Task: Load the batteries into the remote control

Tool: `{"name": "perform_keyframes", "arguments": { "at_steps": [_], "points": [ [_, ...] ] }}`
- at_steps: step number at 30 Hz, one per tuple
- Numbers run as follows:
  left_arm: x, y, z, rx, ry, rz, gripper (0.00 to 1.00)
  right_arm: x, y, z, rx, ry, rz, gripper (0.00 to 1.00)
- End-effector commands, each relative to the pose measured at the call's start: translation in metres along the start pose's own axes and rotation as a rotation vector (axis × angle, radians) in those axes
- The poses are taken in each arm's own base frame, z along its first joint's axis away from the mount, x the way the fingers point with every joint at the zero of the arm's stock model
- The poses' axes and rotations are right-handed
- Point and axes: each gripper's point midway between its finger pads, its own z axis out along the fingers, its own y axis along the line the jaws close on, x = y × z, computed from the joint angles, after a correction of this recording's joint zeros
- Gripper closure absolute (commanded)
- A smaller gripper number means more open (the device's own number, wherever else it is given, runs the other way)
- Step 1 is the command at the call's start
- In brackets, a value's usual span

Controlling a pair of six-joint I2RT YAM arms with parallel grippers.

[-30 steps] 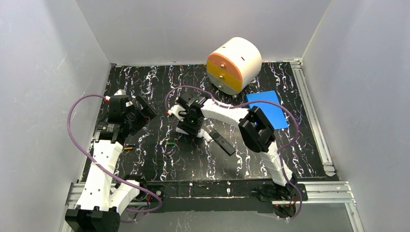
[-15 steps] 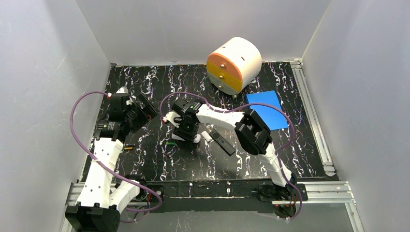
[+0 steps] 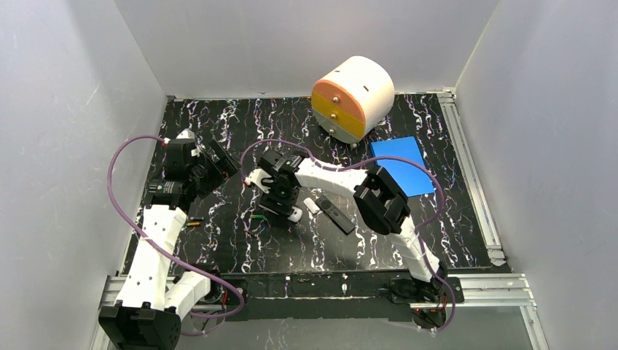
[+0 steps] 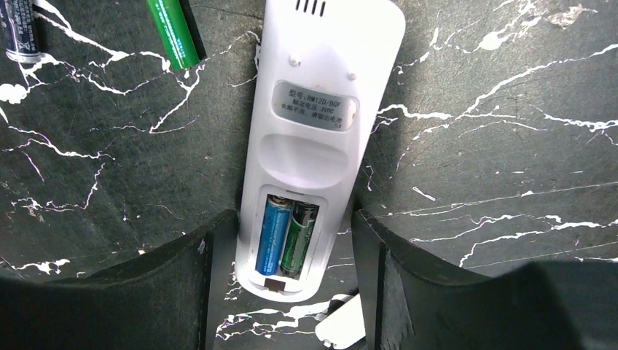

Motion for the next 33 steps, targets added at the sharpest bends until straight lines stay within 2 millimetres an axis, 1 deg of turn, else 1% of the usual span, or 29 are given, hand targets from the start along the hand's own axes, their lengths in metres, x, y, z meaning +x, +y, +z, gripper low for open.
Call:
{"name": "perform_keyframes", "arguments": {
  "at_steps": [1,3,7,10,12,14,15,17,20,23,24,26,29,31,33],
  "points": [
    [-0.01,-0.008,-0.008,0.025,-0.026,0.017,0.11,0.0,-0.005,-0.015,0.043,-0.01,0.009,0.32],
    [-0.01,-0.008,-0.009,0.022,-0.029,0.02,0.11,-0.007,-0.006,-0.023,0.059,-0.036,0.01,0.32],
    [-0.011,-0.008,-0.009,0.024,-0.031,0.023,0.11,-0.031,-0.008,-0.051,0.064,-0.14,0.054,0.28],
    [-0.011,-0.008,-0.01,0.023,-0.035,0.021,0.11,-0.044,-0.014,-0.074,0.073,-0.242,0.127,0.26],
    [-0.011,-0.008,-0.011,0.022,-0.037,0.021,0.11,-0.047,-0.017,-0.089,0.079,-0.312,0.204,0.26],
    [-0.011,-0.007,-0.011,0.023,-0.036,0.021,0.11,-0.044,-0.017,-0.104,0.082,-0.37,0.27,0.26],
    [-0.01,-0.008,-0.011,0.026,-0.035,0.02,0.11,-0.038,-0.017,-0.109,0.081,-0.386,0.313,0.27],
    [-0.008,-0.009,-0.01,0.035,-0.028,0.019,0.11,-0.018,-0.01,-0.109,0.089,-0.374,0.375,0.32],
    [-0.005,-0.013,-0.007,0.067,-0.01,0.013,0.11,0.027,0.009,-0.098,0.072,-0.263,0.452,0.45],
    [-0.002,-0.019,-0.003,0.1,0.007,0.009,0.11,0.069,0.024,-0.088,0.075,-0.181,0.513,0.5],
    [-0.001,-0.02,-0.001,0.105,0.012,0.006,0.12,0.079,0.026,-0.086,0.082,-0.164,0.53,0.51],
    [-0.001,-0.021,0.001,0.112,0.019,0.004,0.12,0.092,0.029,-0.082,0.094,-0.139,0.553,0.51],
    [-0.001,-0.024,0.004,0.127,0.026,0.004,0.12,0.101,0.028,-0.072,0.101,-0.115,0.568,0.52],
    [-0.001,-0.027,0.006,0.135,0.03,0.002,0.12,0.104,0.022,-0.064,0.128,-0.11,0.58,0.52],
    [-0.002,-0.029,0.008,0.141,0.033,-0.001,0.12,0.106,0.01,-0.06,0.196,-0.102,0.599,0.53]
  ]
}}
